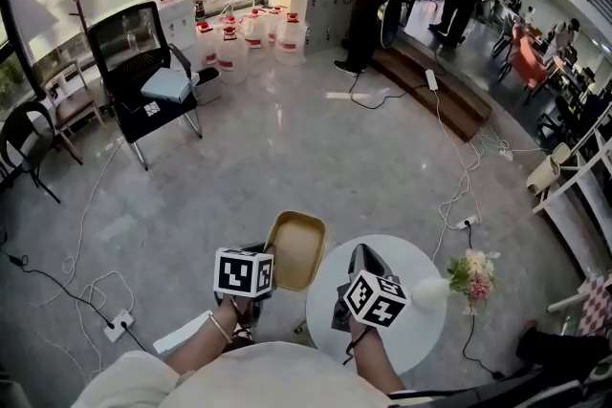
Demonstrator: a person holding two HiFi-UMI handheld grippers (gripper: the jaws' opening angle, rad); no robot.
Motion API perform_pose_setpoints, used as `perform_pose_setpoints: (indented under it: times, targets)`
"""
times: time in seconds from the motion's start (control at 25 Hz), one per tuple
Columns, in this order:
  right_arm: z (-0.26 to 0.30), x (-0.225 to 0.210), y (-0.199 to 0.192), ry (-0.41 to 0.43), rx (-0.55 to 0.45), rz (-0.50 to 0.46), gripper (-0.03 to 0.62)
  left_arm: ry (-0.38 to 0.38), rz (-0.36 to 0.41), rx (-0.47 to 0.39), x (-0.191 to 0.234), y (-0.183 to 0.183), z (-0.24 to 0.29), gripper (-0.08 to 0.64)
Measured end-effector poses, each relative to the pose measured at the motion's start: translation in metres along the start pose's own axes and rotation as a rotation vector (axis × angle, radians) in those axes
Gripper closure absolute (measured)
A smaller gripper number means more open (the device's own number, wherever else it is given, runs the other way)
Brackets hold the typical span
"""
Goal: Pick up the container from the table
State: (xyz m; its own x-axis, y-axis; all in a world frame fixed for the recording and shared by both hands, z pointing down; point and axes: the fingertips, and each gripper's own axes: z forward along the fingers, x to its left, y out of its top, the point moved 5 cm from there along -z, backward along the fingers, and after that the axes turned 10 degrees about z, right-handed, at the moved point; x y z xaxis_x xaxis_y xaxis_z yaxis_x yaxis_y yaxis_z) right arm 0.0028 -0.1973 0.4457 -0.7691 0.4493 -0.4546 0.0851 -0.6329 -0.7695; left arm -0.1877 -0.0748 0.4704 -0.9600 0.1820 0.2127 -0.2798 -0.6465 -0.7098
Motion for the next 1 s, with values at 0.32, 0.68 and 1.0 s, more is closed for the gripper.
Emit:
perform_pose_setpoints:
  times: [0.32,0.68,1.0]
  targets:
    - [0.022,0.048,-0.006,0.017,-0.011,-0.023,0.568,0.008,-0.021,-0.029,0.052,0.006,-0.017,0.529]
    - [0.034,0.085,-0.014,0.008,-0.028,-0.045,0.568,0.013,-0.009,-0.044,0.092,0.015,-0.029,0.529]
    - [0.038,0.107,-0.029,-0.010,-0.017,-0.064,0.568,0.002,0.003,-0.039,0.113,0.015,-0.033,0.529]
